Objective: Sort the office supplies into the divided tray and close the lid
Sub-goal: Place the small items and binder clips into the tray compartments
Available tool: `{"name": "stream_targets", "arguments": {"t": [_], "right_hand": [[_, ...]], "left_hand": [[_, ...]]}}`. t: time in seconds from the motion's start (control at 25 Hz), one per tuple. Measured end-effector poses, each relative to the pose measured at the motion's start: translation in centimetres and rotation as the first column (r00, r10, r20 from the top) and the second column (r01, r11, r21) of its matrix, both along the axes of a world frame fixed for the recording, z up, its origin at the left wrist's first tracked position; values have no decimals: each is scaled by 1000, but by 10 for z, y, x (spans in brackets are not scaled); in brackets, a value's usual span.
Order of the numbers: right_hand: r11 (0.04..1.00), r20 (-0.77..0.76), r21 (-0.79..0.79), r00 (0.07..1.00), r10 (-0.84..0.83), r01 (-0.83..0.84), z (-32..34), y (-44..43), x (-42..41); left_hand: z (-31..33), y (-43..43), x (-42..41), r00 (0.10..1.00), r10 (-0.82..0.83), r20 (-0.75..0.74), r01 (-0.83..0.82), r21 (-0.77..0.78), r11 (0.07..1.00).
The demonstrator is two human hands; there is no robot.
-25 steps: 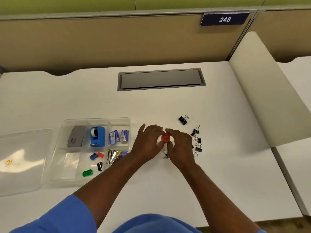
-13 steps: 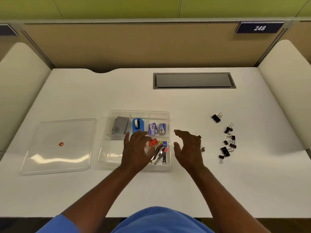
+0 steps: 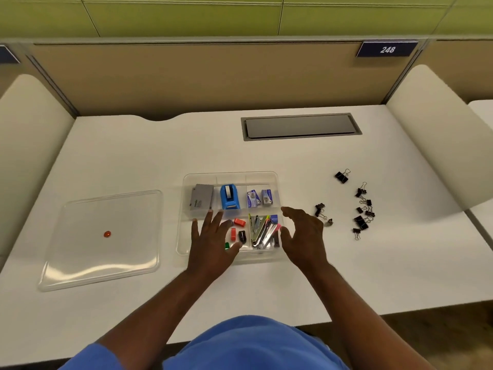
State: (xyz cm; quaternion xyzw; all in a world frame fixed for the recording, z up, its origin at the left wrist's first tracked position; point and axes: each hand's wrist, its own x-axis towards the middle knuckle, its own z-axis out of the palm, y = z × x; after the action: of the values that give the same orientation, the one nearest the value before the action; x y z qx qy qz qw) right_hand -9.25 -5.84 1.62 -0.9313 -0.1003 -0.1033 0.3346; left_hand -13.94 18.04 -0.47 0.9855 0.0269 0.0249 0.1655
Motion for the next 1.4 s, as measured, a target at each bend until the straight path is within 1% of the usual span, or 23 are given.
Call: {"name": "stream_targets", "arguments": {"t": [0.24, 0.36, 0.52, 0.64, 0.8, 0.88, 0.96, 1.08, 1.16, 1.28, 1.4], "right_hand": [[997, 16, -36, 998, -67, 67, 0, -16, -20], [993, -7, -59, 995, -102, 101, -1, -29, -28], [988, -33, -88, 991, -131, 128, -5, -60, -27], [982, -61, -117, 986, -153, 145, -8, -96, -16], [983, -126, -122, 980, -154, 139, -15, -144, -2], [982, -162, -118, 973, -164, 146, -19, -172, 11], [979, -216, -101, 957, -193, 175, -26, -199, 24], [976, -303, -117, 929, -211, 183, -35, -227, 40], [984, -349, -116, 922, -167, 134, -41, -241, 51], [993, -411, -115, 908, -78, 33, -46, -253, 67], [988, -443, -153, 896, -34, -38, -50, -256, 82]], "left_hand": [[4, -12, 5, 994, -113, -1, 113, 6, 994], [7, -33, 8, 983, -179, 38, 177, 51, 983], [10, -72, 25, 965, -253, 61, 250, 65, 966], [14, -111, 44, 967, -250, 50, 249, 23, 968], [12, -163, 64, 951, -288, 109, 292, -25, 956], [9, -191, 77, 948, -297, 116, 307, -85, 948], [4, -216, 91, 964, -259, 59, 265, -169, 949], [-4, -240, 109, 979, -169, -114, 139, -230, 963], [-10, -251, 122, 971, -127, -204, 79, -225, 971], [-19, -261, 136, 951, -102, -293, 39, -215, 976], [-24, -270, 146, 939, -108, -326, 53, -174, 983]]}}
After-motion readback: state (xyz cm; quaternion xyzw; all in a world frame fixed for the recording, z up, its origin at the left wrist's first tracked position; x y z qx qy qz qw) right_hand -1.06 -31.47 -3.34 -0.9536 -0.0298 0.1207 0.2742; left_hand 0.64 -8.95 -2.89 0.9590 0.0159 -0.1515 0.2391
